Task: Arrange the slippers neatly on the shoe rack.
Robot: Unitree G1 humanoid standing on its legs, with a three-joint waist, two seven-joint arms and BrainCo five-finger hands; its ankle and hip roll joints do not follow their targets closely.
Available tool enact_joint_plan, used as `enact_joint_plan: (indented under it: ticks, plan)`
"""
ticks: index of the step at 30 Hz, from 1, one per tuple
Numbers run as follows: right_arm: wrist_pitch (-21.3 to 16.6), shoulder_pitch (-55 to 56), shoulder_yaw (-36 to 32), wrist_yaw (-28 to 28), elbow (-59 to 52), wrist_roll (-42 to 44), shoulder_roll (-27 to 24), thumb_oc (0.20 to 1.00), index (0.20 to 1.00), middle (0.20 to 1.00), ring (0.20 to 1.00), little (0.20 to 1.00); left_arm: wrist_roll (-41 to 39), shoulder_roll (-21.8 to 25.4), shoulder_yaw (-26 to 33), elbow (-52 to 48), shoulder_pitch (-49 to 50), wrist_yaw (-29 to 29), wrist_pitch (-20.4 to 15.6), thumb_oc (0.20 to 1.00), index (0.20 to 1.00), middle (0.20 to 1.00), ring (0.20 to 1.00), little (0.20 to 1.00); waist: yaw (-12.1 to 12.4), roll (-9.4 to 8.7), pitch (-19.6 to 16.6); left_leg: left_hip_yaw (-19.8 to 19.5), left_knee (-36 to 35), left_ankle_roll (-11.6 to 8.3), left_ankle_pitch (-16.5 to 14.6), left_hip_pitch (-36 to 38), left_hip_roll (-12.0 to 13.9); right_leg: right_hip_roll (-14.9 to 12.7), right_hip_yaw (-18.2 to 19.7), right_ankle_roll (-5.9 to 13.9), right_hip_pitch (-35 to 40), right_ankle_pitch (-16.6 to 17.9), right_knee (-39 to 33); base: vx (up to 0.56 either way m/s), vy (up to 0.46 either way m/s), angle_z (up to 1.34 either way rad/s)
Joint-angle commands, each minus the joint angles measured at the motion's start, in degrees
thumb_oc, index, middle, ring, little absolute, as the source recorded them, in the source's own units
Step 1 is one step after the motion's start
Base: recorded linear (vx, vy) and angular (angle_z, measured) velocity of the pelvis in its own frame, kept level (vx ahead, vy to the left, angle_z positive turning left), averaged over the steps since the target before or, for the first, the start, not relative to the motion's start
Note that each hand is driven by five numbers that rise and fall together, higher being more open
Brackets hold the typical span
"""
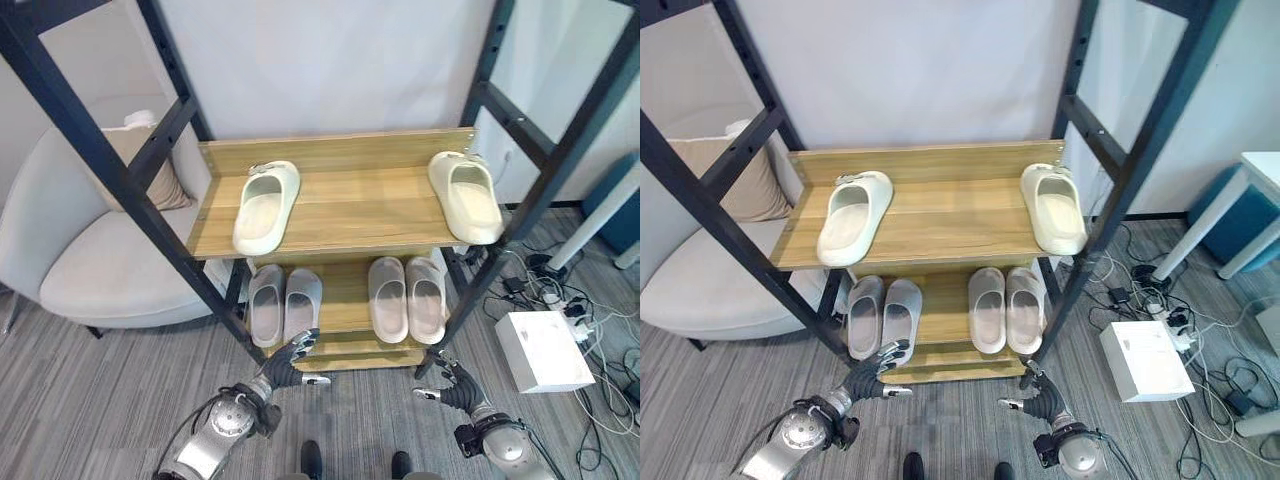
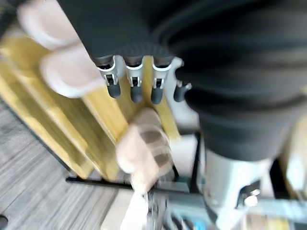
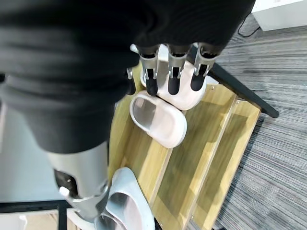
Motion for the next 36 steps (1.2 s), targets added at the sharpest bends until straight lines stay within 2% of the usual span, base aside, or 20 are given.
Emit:
enact_joint_plan:
  ticks: [1,2,3,6,9,12,15,18,20,21,22,23,24,28,29,33,36]
  plan:
    - [-1.4,-5.3,0.2,0.3,-0.7,1.0,-0.9,1.0,1.0,1.0,1.0,1.0,-5.0,1.5,-4.1,-10.0,-10.8,-5.2,-4.3,1.0,1.0,1.0,1.0,1.0,-0.6,0.82,1.3,-0.3,0.1,-1.45,-7.5,4.1,0.5,-1.3,-1.2,3.13,0.3,-6.0,3.5,0.02,-0.004,-0.07]
    - [-1.4,-5.1,0.5,0.3,-0.4,1.0,-0.8,1.0,1.0,1.0,1.0,1.0,-8.0,1.5,-4.6,-12.6,-12.2,-5.9,-4.5,1.0,1.0,1.0,1.0,1.0,-0.7,0.87,1.2,-0.2,0.1,-1.48,-7.5,4.1,0.5,-1.3,-1.3,3.16,0.3,-5.9,3.4,0.02,-0.018,-0.1]
    - [-1.1,-4.9,1.0,0.5,0.1,0.5,-0.2,1.0,1.0,1.0,1.0,1.0,-14.6,0.4,-5.2,-15.8,-14.5,-7.2,-3.9,1.0,1.0,1.0,1.0,1.0,-0.8,0.84,1.0,-0.2,0.1,-1.49,-7.5,4.1,0.5,-1.3,-1.4,3.21,0.4,-5.8,3.1,0.02,-0.021,-0.1]
    - [-1.2,-4.5,1.9,0.8,0.4,0.6,0.7,1.0,1.0,1.0,1.0,1.0,-22.6,-2.7,-3.7,-19.3,-17.7,-6.6,-4.0,1.0,1.0,1.0,1.0,1.0,-0.6,0.68,0.8,-0.5,0.1,-1.49,-7.6,4.3,0.4,-1.3,-1.7,3.18,0.9,-5.7,2.8,0.02,-0.028,-0.05]
    - [-1.2,-4.3,2.4,0.8,0.1,0.7,1.6,1.0,1.0,1.0,1.0,1.0,-24.7,-4.7,-1.2,-21.2,-19.2,-4.5,-5.2,1.0,1.0,1.0,1.0,1.0,-0.3,0.49,0.8,-0.8,0.1,-1.46,-7.7,4.4,0.3,-1.3,-1.8,3.07,1.3,-5.8,2.5,0.01,-0.006,0.01]
    - [-1.4,-4.4,3.4,0.5,0.4,0.8,2.8,1.0,1.0,1.0,1.0,1.0,-23.7,-7.3,2.7,-21.8,-20.4,0.3,-7.5,1.0,1.0,1.0,1.0,1.0,0.2,0.21,0.8,-1.1,0.1,-1.48,-7.8,4.6,0.2,-1.4,-2.2,2.88,2.0,-5.8,2.0,0.03,-0.027,0.08]
    - [-1.7,-4.7,3.7,-0.3,1.0,1.5,4.2,1.0,1.0,1.0,1.0,1.0,-15.7,-8.3,8.1,-19.7,-20.7,8.0,-9.7,1.0,1.0,1.0,1.0,1.0,1.1,-0.09,0.8,-1.5,0.1,-1.44,-7.8,4.7,0.1,-1.4,-2.7,2.7,2.6,-5.9,1.6,0.04,-0.03,0.1]
    - [-3.0,-6.1,4.4,-2.1,2.7,2.1,4.9,1.0,1.0,1.0,1.0,1.0,0.2,-8.8,12.5,-14.8,-21.9,19.3,-10.5,1.0,1.0,1.0,1.0,1.0,1.7,-0.39,1.0,-2.1,0.1,-1.45,-7.7,4.8,0.1,-1.4,-3.2,2.51,3.2,-6.0,1.3,0.04,-0.03,0.09]
    - [-3.9,-6.7,4.8,-3.4,2.3,1.7,4.4,1.0,1.0,1.0,1.0,1.0,15.4,-7.2,14.4,-8.5,-23.9,27.8,-8.6,1.0,1.0,1.0,1.0,1.0,1.7,-0.4,1.0,-2.1,0.1,-1.49,-7.8,4.9,0.1,-1.3,-3.2,2.62,3.2,-6.0,1.2,0.05,-0.01,0.09]
    - [-3.9,-6.7,4.8,-3.5,2.3,1.7,4.4,1.0,1.0,1.0,1.0,1.0,15.7,-7.3,14.3,-8.3,-24.1,28.0,-8.7,1.0,1.0,1.0,1.0,1.0,1.7,-0.41,1.1,-2.1,0.1,-1.49,-7.8,5.0,0.1,-1.3,-3.2,2.62,3.2,-6.0,1.2,0.04,0.004,0.14]
    - [-4.5,-6.8,5.2,-3.9,2.1,1.5,4.1,1.0,1.0,1.0,1.0,1.0,19.3,-6.7,14.3,-6.1,-25.6,31.0,-8.0,1.0,1.0,1.0,1.0,1.0,1.5,-0.29,1.1,-1.9,0.1,-1.51,-7.8,5.1,0.1,-1.3,-3.0,2.67,3.2,-5.9,1.2,0.04,0.014,0.1]
    - [-5.1,-6.9,5.9,-4.2,1.6,1.0,3.4,1.0,1.0,1.0,1.0,1.0,26.1,-4.8,14.3,-1.8,-28.1,35.5,-5.8,1.0,1.0,1.0,1.0,1.0,1.1,-0.12,1.2,-1.6,0.1,-1.55,-7.9,5.1,0.1,-1.3,-2.8,2.84,3.0,-5.8,1.3,0.05,0.019,0.05]
    - [-5.3,-7.0,6.1,-4.4,1.5,1.0,2.9,1.0,1.0,1.0,1.0,1.0,29.8,-3.5,14.0,0.4,-29.7,37.4,-4.3,1.0,1.0,1.0,1.0,1.0,0.9,-0.02,1.2,-1.5,0.1,-1.56,-8.0,5.2,0.2,-1.4,-2.7,2.94,2.8,-5.7,1.3,0.05,0.019,0.0]
    - [-5.9,-6.9,6.5,-4.5,1.1,0.9,2.1,1.0,1.0,1.0,1.0,1.0,37.9,-0.6,13.1,5.3,-33.1,40.6,0.1,1.0,1.0,1.0,1.0,1.0,0.4,0.16,1.2,-1.2,0.1,-1.59,-8.2,5.1,0.2,-1.4,-2.4,3.16,2.5,-5.8,1.5,0.03,0.014,-0.09]
    - [-6.3,-6.4,6.7,-4.1,0.5,0.8,1.3,1.0,1.0,1.0,1.0,1.0,43.2,2.3,12.3,10.1,-36.7,42.0,3.5,1.0,1.0,1.0,1.0,1.0,-0.1,0.3,1.1,-1.0,0.1,-1.63,-8.4,5.1,0.3,-1.4,-2.3,3.29,2.1,-5.8,1.6,0.05,0.017,-0.06]
    - [-6.6,-5.8,6.5,-3.8,0.5,0.8,0.8,1.0,1.0,1.0,1.0,1.0,47.0,5.2,11.8,13.0,-39.1,42.1,6.1,1.0,1.0,1.0,1.0,1.0,-0.5,0.3,1.2,-0.7,0.1,-1.68,-8.6,5.0,0.4,-1.4,-1.9,3.49,1.7,-5.9,1.8,0.03,0.008,-0.06]
    - [-6.8,-5.5,6.3,-2.9,-0.2,0.6,-0.1,1.0,1.0,1.0,1.0,1.0,54.3,11.3,9.6,19.5,-44.6,40.6,10.9,1.0,1.0,1.0,1.0,1.0,-1.5,0.4,1.6,0.1,0.1,-1.62,-8.8,4.3,0.4,-1.4,-0.9,3.79,0.1,-5.7,2.3,0.03,0.008,-0.15]
